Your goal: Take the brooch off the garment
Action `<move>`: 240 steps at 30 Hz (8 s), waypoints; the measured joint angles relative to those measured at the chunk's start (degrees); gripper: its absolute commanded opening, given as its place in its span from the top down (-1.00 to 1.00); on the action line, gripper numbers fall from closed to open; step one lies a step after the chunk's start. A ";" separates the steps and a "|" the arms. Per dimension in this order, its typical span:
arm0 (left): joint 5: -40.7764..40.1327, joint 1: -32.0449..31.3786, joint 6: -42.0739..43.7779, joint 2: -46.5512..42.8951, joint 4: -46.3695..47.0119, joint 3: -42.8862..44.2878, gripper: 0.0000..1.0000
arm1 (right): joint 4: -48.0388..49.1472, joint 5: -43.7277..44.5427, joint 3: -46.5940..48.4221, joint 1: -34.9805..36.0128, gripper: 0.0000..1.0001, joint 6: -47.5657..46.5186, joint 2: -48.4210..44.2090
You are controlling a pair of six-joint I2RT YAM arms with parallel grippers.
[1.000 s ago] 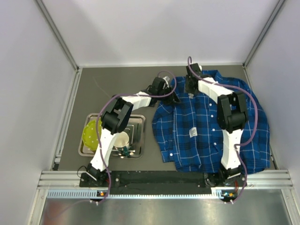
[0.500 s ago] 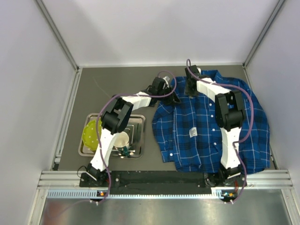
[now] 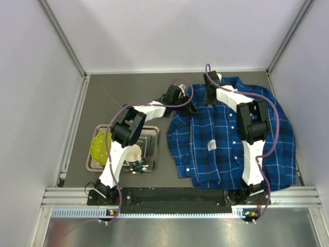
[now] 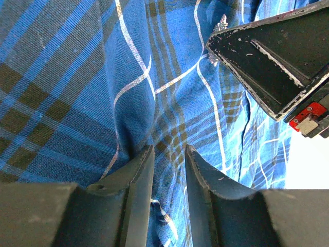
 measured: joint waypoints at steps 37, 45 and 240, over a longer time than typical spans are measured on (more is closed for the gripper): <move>-0.04 0.00 -0.79 0.00 0.02 -0.04 0.27 | 2.82 -5.81 -7.58 -4.96 0.42 0.81 -5.70; -0.04 0.02 -0.87 0.00 0.02 -0.04 0.27 | 3.43 -7.26 -9.70 -6.14 0.53 1.25 -7.28; 2.38 -3.48 -40.26 -40.92 -6.58 -27.78 -0.01 | 64.65 -1.46 -71.41 27.41 1.00 -40.39 -61.37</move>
